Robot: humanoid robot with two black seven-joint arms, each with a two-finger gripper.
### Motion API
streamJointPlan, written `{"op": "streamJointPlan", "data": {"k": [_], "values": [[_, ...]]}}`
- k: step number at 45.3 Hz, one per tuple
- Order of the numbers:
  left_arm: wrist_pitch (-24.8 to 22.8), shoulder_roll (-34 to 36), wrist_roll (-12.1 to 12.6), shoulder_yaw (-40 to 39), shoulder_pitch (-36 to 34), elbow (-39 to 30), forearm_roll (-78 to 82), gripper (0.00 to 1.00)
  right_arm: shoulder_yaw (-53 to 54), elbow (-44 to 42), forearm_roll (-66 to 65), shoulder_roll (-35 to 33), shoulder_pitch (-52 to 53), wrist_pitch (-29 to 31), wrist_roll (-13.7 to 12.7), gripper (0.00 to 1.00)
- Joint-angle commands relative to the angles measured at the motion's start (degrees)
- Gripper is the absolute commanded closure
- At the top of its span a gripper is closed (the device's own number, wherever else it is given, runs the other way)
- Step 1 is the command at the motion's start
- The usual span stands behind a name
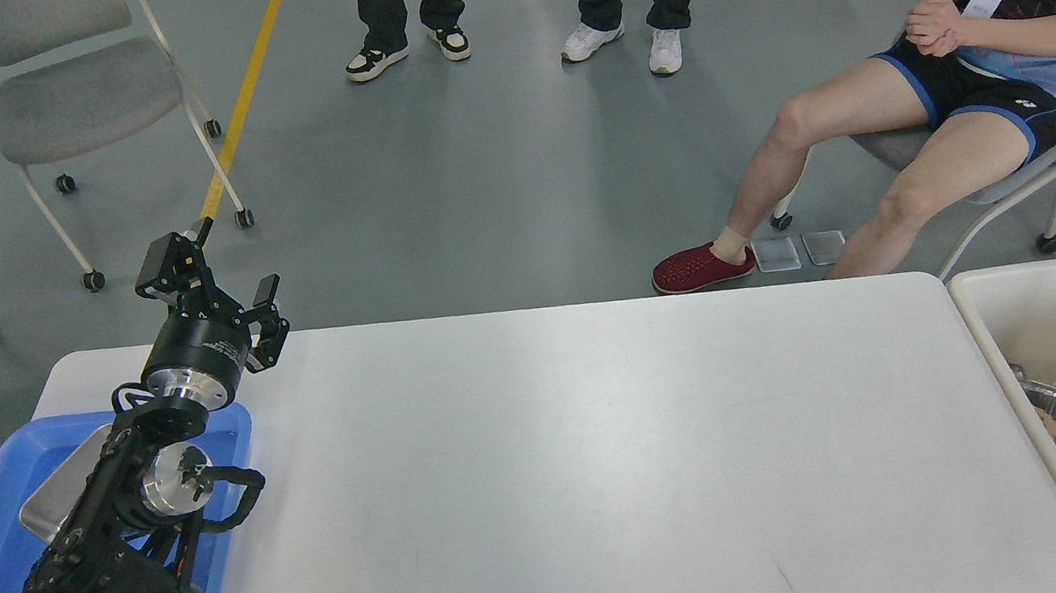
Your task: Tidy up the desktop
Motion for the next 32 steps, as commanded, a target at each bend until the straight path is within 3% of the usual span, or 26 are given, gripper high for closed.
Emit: {"op": "streamJointPlan", "data": {"k": [1, 5, 10, 13, 32], "values": [[0.0, 0.1, 0.0, -0.3, 0.4, -0.2, 0.0, 0.04, 1.2, 0.4, 3.0, 4.5, 3.1, 0.2, 1.9, 0.00], [0.0, 0.1, 0.0, -0.4, 0.5, -0.2, 0.0, 0.04, 3.0, 1.5, 3.3, 6.3, 3.1, 0.5, 8.8, 0.00], [0.0, 0.0, -0.1, -0.5, 0.5, -0.2, 0.0, 0.04, 3.7, 5.9, 3.3, 8.6, 3.0, 0.6, 22.1, 0.00], [0.0, -0.1, -0.1, -0.5, 0.5, -0.1, 0.0, 0.04, 3.8, 8.5, 3.2, 9.4, 2.6, 0.6, 26.5, 0.00], [0.0, -0.1, -0.2, -0.5, 0.6, -0.1, 0.0, 0.04, 3.8, 12.3, 3.2, 15.7, 2.1, 0.5, 26.8, 0.00]]}}
